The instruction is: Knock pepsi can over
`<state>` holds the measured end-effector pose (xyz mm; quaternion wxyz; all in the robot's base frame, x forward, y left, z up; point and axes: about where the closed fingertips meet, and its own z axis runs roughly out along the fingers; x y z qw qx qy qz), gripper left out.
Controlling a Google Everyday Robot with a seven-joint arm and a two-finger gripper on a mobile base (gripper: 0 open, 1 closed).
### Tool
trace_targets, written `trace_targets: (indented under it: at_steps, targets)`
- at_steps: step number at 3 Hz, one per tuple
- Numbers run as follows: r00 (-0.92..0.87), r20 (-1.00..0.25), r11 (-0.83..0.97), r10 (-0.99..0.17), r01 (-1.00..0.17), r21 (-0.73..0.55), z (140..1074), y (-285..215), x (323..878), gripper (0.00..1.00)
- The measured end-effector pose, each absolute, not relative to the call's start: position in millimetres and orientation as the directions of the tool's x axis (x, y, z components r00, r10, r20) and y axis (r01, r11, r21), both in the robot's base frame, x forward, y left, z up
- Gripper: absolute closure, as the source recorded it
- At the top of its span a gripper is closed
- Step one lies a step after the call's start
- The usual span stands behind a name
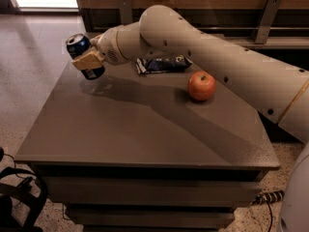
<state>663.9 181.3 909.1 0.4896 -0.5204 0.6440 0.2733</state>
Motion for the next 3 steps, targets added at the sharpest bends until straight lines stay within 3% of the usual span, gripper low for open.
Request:
trace_targets:
  at_steps: [3]
  targets:
    - [-0.052, -0.669, 0.297, -0.742, -0.919, -0.258, 913.3, 155.4, 657.3, 1.0]
